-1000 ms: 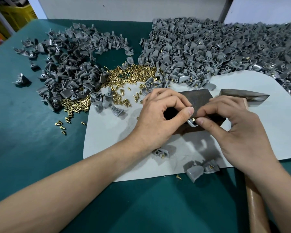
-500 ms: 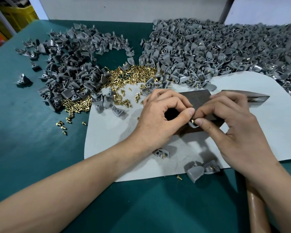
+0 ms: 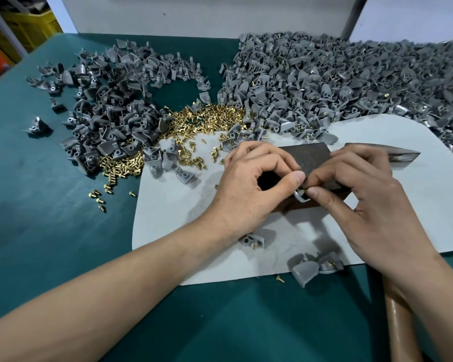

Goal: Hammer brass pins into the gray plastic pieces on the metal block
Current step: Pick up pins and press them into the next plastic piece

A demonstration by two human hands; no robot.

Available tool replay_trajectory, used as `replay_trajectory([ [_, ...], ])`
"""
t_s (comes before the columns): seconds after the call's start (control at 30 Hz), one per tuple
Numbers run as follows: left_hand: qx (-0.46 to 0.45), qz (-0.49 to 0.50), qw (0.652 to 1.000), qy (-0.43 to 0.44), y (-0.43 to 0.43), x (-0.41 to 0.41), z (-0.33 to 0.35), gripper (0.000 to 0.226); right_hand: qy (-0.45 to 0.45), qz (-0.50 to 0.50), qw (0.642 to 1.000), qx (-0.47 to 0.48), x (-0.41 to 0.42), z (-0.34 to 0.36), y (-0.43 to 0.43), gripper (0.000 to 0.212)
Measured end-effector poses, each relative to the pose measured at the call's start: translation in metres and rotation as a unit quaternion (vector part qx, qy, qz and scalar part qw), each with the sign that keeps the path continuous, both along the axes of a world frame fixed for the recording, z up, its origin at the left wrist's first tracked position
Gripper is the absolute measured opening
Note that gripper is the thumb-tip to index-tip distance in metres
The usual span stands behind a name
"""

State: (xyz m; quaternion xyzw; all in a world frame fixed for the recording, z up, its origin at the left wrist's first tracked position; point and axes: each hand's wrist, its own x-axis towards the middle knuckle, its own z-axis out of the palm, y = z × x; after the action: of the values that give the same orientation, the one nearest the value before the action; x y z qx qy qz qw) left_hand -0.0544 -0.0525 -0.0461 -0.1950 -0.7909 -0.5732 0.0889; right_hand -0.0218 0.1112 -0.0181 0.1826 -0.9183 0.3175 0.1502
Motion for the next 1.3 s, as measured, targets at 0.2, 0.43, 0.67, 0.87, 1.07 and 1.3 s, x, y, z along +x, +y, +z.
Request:
replay_trajectory([
  [0.2, 0.0, -0.002, 1.0, -0.005, 0.0, 0.0, 0.0, 0.016, -0.065, -0.013, 0.995, -0.07, 0.0, -0.002, 0.0, 0.016],
  [0.43, -0.005, 0.0, 1.0, -0.01, -0.001, 0.001, 0.0, 0.014, -0.077, -0.027, 0.99, -0.114, 0.001, -0.002, -0.002, 0.026],
  [0.67, -0.008, -0.001, 1.0, -0.015, -0.001, 0.001, 0.002, 0.015, -0.101, -0.034, 0.984, -0.14, 0.001, -0.003, 0.0, 0.022],
  [0.87, -0.006, 0.0, 1.0, -0.016, -0.001, 0.002, 0.002, 0.014, -0.112, -0.041, 0.974, -0.19, 0.0, -0.005, -0.004, 0.014],
  [1.07, -0.007, -0.001, 1.0, -0.017, -0.001, 0.002, 0.002, 0.014, -0.134, -0.042, 0.963, -0.228, 0.0, -0.009, -0.003, 0.002],
  [1.3, -0.007, -0.002, 1.0, -0.014, -0.001, 0.002, 0.003, 0.013, -0.127, -0.05, 0.965, -0.226, -0.001, -0.012, -0.003, 0.019],
])
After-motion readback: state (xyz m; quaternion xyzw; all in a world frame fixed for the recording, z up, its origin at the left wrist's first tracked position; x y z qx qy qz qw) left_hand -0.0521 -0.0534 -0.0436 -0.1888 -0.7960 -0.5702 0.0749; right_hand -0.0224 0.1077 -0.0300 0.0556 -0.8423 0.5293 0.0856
